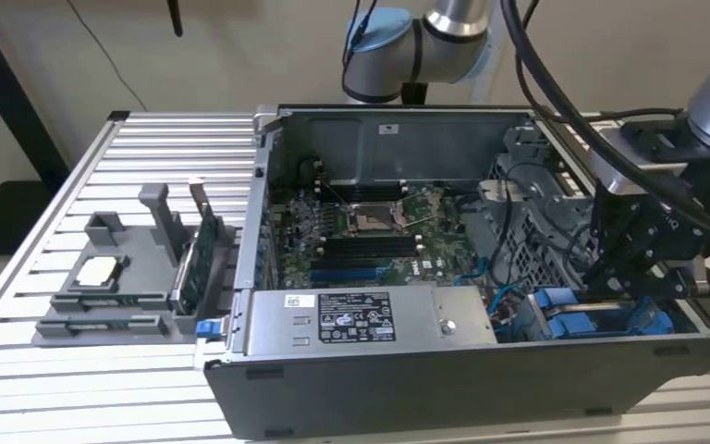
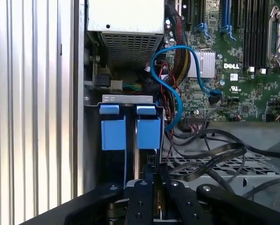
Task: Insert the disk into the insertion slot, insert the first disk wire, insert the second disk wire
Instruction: 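Insert the second disk wire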
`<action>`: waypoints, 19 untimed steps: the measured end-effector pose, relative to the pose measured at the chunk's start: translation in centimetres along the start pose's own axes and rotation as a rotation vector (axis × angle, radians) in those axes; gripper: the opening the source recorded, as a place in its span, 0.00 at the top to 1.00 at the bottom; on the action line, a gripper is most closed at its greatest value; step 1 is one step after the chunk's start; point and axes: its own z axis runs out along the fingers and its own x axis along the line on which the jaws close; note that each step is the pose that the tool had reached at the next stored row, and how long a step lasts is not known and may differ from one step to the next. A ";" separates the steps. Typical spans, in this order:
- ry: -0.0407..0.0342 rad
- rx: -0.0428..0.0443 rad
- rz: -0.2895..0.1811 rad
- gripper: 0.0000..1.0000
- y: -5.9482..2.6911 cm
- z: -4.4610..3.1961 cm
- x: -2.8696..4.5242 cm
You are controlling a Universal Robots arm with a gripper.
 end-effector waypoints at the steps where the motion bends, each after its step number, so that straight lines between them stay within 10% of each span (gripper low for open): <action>1: -0.0003 0.0000 0.000 0.83 0.00 0.00 0.00; 19: -0.0002 0.0001 0.000 0.76 0.16 -5.81 -0.43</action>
